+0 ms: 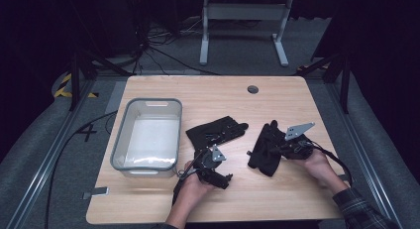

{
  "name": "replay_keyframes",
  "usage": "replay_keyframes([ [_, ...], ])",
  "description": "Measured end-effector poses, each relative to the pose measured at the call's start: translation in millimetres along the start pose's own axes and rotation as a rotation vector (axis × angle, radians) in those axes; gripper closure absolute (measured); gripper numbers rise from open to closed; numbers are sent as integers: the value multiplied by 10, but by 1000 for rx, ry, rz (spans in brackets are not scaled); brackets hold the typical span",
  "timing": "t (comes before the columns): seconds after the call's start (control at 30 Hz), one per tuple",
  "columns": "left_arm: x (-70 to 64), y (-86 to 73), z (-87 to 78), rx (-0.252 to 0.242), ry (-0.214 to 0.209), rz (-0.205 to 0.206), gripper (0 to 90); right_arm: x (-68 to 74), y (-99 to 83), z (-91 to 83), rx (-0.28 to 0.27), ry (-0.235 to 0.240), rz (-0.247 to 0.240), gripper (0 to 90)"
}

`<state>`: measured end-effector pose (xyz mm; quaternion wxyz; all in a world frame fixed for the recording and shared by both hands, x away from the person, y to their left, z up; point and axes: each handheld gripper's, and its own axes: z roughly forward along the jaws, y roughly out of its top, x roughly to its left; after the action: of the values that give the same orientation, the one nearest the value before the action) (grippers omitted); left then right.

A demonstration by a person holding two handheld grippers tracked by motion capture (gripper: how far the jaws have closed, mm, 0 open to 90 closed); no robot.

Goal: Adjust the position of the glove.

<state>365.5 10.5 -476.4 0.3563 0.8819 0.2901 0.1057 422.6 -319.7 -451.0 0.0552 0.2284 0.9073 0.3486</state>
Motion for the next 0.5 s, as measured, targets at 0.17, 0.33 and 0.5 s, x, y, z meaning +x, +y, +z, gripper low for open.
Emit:
replay_keyframes([
  [0.17, 2, 0, 0, 0, 0, 3, 1, 120, -22, -7, 6, 33, -21, 900],
  [0.33, 1, 0, -1, 1, 0, 2, 1, 272, -59, -21, 13, 77, -40, 900],
  [0.5, 1, 0, -1, 1, 0, 2, 1, 429, -101, -41, 21, 115, -60, 900],
])
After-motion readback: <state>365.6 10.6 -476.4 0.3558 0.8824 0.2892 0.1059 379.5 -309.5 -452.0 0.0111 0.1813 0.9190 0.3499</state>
